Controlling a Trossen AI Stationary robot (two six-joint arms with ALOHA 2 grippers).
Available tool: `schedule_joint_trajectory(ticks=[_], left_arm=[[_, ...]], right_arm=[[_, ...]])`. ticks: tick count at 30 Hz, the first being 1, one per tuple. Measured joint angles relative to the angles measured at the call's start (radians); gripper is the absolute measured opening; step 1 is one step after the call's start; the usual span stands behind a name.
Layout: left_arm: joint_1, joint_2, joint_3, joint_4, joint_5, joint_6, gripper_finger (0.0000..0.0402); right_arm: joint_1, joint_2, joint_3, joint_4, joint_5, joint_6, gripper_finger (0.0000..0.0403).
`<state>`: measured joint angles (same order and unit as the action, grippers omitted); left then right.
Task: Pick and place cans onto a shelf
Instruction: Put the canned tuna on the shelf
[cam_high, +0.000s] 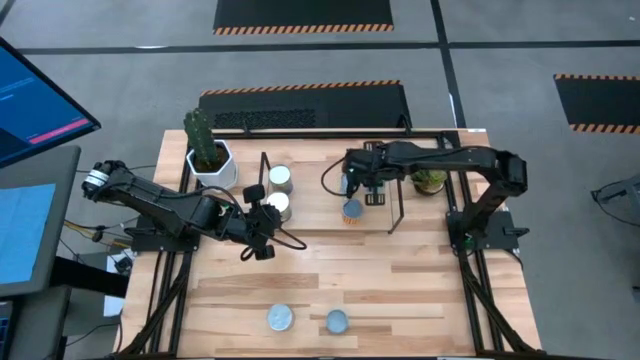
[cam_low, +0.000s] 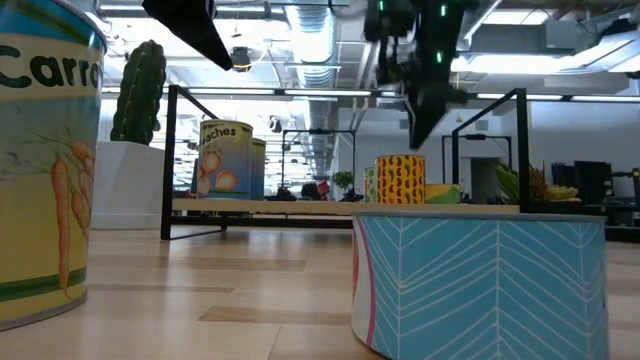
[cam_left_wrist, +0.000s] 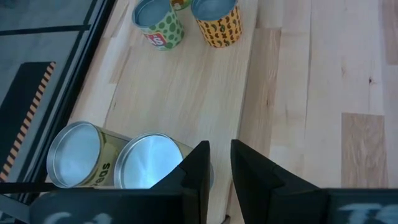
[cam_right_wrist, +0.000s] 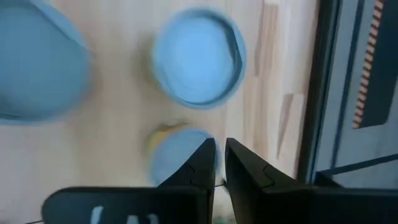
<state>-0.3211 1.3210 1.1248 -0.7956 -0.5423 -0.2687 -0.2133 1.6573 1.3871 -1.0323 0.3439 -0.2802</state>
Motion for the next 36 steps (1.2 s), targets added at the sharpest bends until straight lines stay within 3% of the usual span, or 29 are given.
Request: schedule_joint_trajectory(ticks=[4, 10, 12, 16, 21, 30, 36], left_arm=[[0.0, 0.0, 0.0, 0.0, 0.0, 0.004, 0.0052], [0.0, 0.0, 0.0, 0.0, 0.0, 0.021, 0.0052], [0.0, 0.0, 0.0, 0.0, 0.0, 0.021, 0.0052], [0.0, 0.0, 0.0, 0.0, 0.0, 0.044, 0.0052], [0.0, 0.0, 0.0, 0.0, 0.0, 0.048, 0.0052], [0.0, 0.0, 0.0, 0.0, 0.002, 0.048, 0.0052], [0.0, 0.001, 0.0, 0.001, 0.006, 0.048, 0.0052]], right_arm=[[0.09, -0.001, 0.106, -0.109, -0.07, 0.2, 0.006], [0.273, -0.001, 0.15, -0.139, -0.382, 0.413, 0.006], [0.348, -0.001, 0.145, -0.116, -0.437, 0.431, 0.006], [0.49, 0.0, 0.107, -0.018, -0.437, 0.434, 0.006], [0.618, 0.0, 0.054, 0.184, -0.353, 0.55, 0.006], [0.71, 0.106, 0.003, 0.618, -0.338, 0.526, 0.006], [0.728, 0.227, 0.0, 0.645, -0.349, 0.576, 0.006]])
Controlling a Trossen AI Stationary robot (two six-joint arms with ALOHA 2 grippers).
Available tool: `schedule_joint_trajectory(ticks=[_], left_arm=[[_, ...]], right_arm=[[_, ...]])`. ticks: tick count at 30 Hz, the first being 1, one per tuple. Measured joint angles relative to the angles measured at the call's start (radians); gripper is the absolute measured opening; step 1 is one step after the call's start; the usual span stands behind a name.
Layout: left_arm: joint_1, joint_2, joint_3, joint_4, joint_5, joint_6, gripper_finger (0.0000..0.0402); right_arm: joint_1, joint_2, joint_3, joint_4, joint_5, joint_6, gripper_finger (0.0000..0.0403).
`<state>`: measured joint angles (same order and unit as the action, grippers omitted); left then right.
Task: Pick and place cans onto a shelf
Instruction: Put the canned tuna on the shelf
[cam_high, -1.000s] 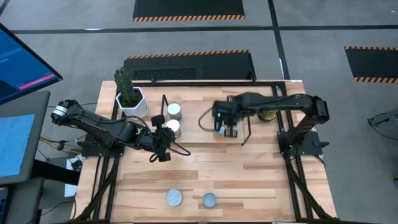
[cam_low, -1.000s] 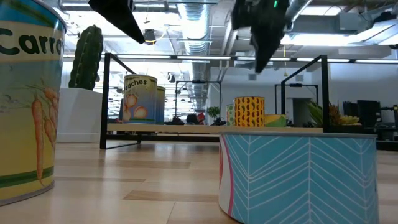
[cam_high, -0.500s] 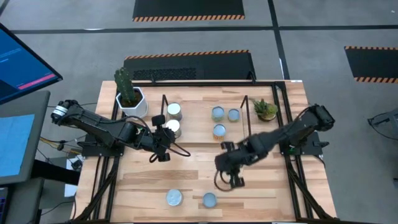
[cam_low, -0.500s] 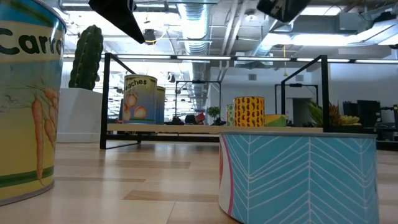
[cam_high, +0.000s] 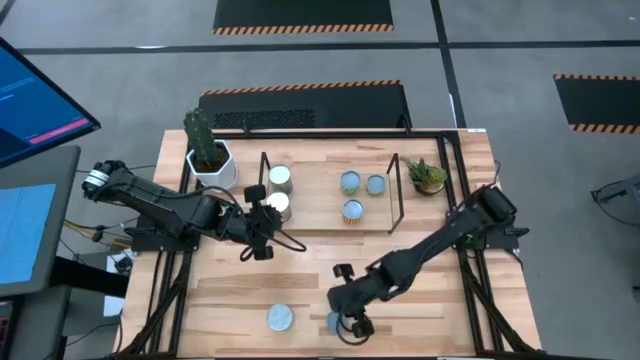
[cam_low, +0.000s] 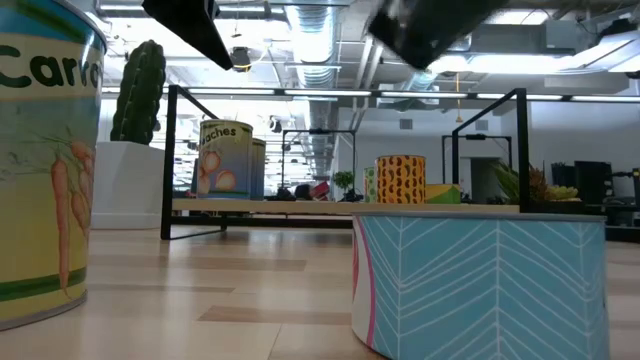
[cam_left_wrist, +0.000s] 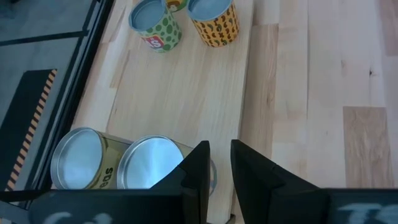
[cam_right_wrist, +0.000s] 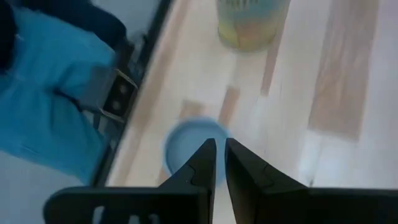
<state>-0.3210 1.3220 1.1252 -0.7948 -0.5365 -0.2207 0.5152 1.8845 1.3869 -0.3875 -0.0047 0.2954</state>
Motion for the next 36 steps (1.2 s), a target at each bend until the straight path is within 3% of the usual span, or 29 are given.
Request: schedule_joint_trajectory(ticks=[9, 24, 30, 36], left_arm=[[0.0, 0.0, 0.0, -0.002, 0.006, 0.0, 0.0052], [0.0, 0.0, 0.0, 0.001, 0.006, -0.006, 0.0052], [-0.011, 0.0, 0.002, 0.007, 0.018, 0.052, 0.0052], [-0.083, 0.0, 0.058, 0.009, 0.15, 0.059, 0.0052]], right_arm=[[0.026, 0.104, 0.001, 0.168, -0.122, 0.056, 0.006], [0.155, 0.099, 0.002, 0.213, -0.088, 0.044, 0.0066], [0.133, 0.099, 0.002, 0.177, -0.102, 0.045, 0.0113], [0.116, 0.096, 0.005, 0.16, -0.103, 0.029, 0.0195]])
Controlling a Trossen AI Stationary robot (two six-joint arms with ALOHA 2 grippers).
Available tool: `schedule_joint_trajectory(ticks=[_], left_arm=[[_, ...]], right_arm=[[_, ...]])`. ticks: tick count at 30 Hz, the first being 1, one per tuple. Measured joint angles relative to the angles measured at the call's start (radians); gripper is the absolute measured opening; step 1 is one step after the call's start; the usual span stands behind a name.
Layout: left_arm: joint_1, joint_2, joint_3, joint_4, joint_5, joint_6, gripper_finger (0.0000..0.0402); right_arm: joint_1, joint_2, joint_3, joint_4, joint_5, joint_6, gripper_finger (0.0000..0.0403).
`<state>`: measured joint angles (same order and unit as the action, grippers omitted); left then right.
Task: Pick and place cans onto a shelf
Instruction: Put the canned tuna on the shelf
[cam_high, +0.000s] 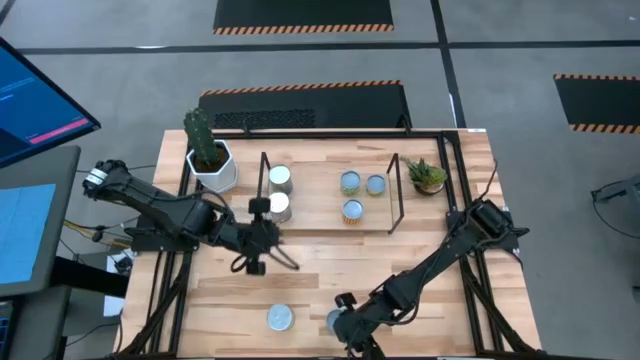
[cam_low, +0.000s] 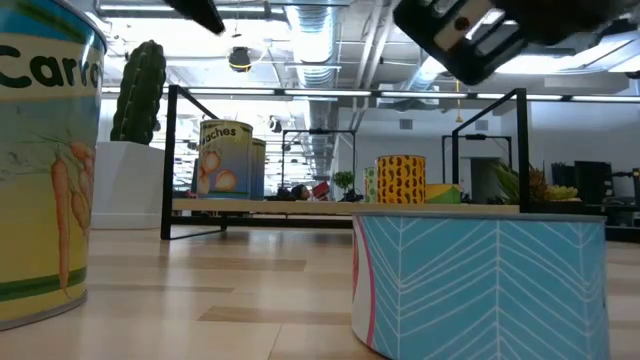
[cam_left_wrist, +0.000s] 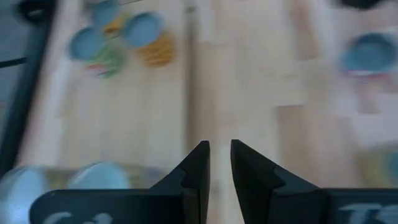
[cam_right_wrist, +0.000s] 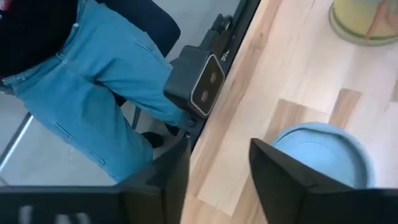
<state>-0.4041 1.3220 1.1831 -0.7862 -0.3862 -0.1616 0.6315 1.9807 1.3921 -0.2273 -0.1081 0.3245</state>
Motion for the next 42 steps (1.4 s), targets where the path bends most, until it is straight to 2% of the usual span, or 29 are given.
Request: schedule_joint_trajectory(ticks=[4, 6, 12, 14, 24, 37, 42], left_arm=[[-0.074, 0.0, 0.019, -0.007, 0.107, -0.014, 0.0052], [-0.111, 0.0, 0.019, -0.015, 0.115, -0.03, 0.0052], [-0.206, 0.0, 0.019, -0.014, 0.041, -0.094, 0.0052], [-0.231, 0.0, 0.019, -0.014, 0.018, -0.121, 0.0052], [-0.323, 0.0, 0.019, -0.009, -0.024, -0.235, 0.0052], [-0.354, 0.0, 0.018, -0.007, -0.09, -0.262, 0.0052], [-0.354, 0.0, 0.018, -0.008, -0.102, -0.262, 0.0052]], right_arm=[[0.005, -0.002, 0.009, 0.003, 0.001, -0.083, 0.0235], [0.008, 0.003, 0.009, -0.012, 0.005, -0.125, 0.0244], [-0.001, 0.004, 0.009, -0.126, 0.073, -0.177, 0.0237], [-0.008, 0.004, 0.009, -0.117, 0.092, -0.179, 0.0233], [-0.014, 0.006, 0.009, -0.119, 0.092, -0.225, 0.0225], [-0.021, 0.131, 0.015, -0.096, 0.11, -0.233, 0.0224], [-0.02, 0.155, 0.016, -0.091, 0.125, -0.232, 0.0212]])
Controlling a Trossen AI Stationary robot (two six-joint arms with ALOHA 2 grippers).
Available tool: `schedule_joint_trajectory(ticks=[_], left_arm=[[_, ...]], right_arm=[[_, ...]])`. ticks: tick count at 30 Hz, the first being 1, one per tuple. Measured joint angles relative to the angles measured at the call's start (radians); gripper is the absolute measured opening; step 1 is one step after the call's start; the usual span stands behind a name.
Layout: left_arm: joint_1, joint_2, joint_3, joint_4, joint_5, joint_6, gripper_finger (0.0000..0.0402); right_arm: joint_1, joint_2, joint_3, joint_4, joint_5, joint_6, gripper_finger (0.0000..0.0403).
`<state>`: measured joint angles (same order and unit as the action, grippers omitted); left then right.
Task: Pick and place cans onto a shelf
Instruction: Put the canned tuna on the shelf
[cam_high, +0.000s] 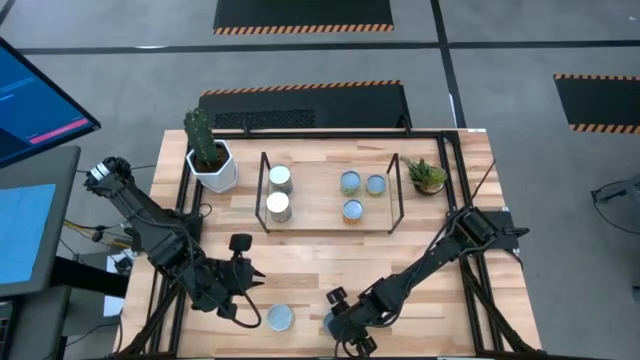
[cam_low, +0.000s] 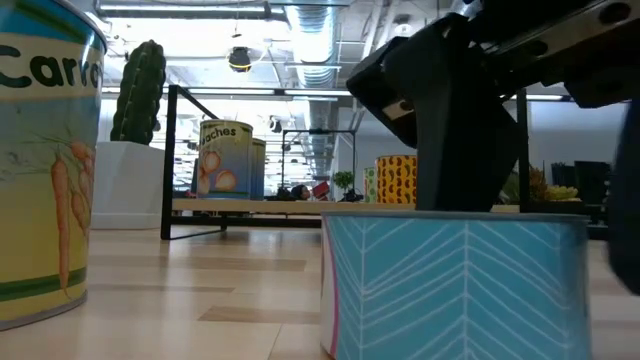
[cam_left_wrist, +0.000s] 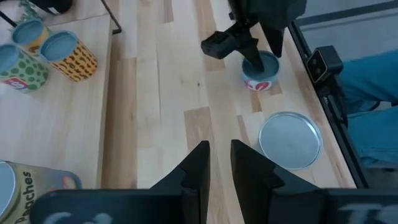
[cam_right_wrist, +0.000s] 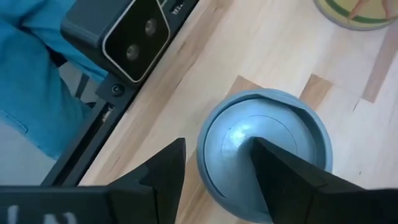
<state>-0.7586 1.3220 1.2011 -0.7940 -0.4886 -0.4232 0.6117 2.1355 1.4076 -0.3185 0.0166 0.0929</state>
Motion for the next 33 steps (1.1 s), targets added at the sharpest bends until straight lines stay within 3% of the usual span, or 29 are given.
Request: schedule_joint_trajectory(ticks=[8, 19, 21, 33], left_arm=[[0.0, 0.0, 0.0, 0.0, -0.024, 0.018, 0.0052], [0.0, 0.0, 0.0, -0.001, -0.055, 0.053, 0.0052], [0.0, 0.0, 0.0, -0.001, -0.069, 0.065, 0.0052], [0.001, 0.0, 0.0, -0.001, -0.126, 0.108, 0.0052]], right_arm=[[0.001, 0.002, -0.002, -0.01, 0.135, 0.003, 0.0133], [-0.005, -0.032, -0.006, -0.029, 0.155, 0.004, 0.0015], [-0.004, -0.057, -0.01, -0.062, 0.178, 0.007, 0.0009], [0.022, -0.338, -0.011, -0.642, 0.461, 0.268, 0.0005]])
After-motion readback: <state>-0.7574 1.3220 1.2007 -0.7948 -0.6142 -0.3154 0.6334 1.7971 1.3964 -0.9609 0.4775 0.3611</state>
